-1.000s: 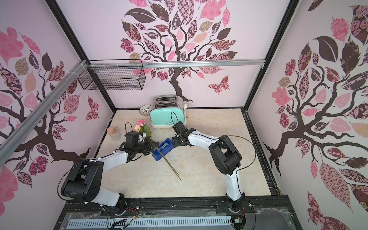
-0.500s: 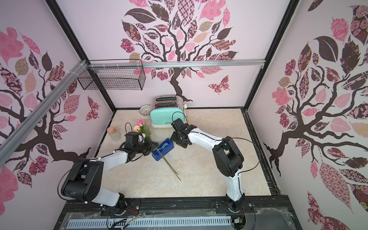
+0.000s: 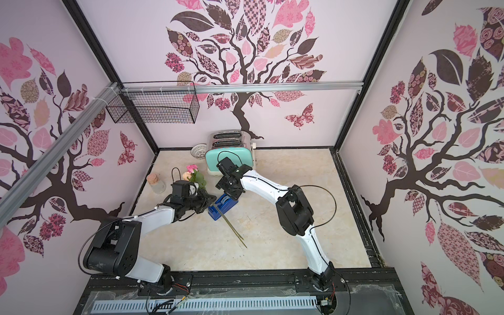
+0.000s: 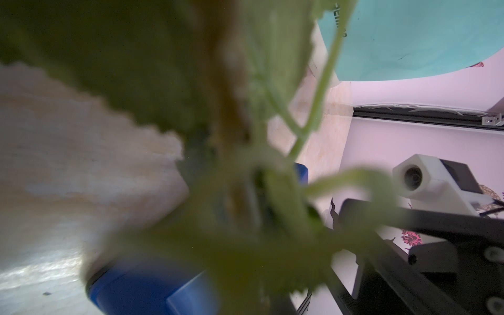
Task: Wrap bouquets with tape
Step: Adjust the Tape Cutter at the center of the board.
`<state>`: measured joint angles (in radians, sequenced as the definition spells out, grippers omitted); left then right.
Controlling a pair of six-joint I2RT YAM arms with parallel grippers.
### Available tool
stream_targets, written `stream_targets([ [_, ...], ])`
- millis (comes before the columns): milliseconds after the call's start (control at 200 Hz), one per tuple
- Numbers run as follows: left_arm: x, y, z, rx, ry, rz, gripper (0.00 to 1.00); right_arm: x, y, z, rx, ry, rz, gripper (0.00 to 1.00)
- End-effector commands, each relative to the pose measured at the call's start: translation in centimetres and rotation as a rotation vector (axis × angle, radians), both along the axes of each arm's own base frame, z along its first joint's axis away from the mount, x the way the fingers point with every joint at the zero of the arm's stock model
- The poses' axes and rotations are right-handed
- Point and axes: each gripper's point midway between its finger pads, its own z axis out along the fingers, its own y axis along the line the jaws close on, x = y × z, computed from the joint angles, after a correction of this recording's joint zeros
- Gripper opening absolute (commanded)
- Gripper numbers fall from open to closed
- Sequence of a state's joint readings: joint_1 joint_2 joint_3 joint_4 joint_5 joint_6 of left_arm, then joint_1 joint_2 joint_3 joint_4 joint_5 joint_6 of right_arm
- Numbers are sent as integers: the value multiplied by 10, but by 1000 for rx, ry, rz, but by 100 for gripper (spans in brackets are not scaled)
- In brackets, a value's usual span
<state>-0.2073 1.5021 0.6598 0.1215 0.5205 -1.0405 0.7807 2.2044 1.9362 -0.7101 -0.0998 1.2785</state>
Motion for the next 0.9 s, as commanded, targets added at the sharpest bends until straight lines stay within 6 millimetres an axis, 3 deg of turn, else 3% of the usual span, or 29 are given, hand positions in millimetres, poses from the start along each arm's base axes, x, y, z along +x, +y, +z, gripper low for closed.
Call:
stream_targets([
  [0, 10, 4, 17, 38, -63, -3, 0, -13, -7, -46, -99, 117, -7, 75],
  [140, 8, 8, 17, 60, -67, -2, 0, -15, -3, -55, -120, 164, 13, 75],
  [380, 11, 7, 21, 44, -76, 9, 0, -2, -17, -4, -152, 32, 15, 76],
  [650, 11, 6, 23, 29, -78, 8, 0, -13, -36, 16, -181, 31, -3, 77],
  [896, 11, 5, 23, 16, -80, 3, 0, -10, -37, 31, -151, -12, -12, 77],
])
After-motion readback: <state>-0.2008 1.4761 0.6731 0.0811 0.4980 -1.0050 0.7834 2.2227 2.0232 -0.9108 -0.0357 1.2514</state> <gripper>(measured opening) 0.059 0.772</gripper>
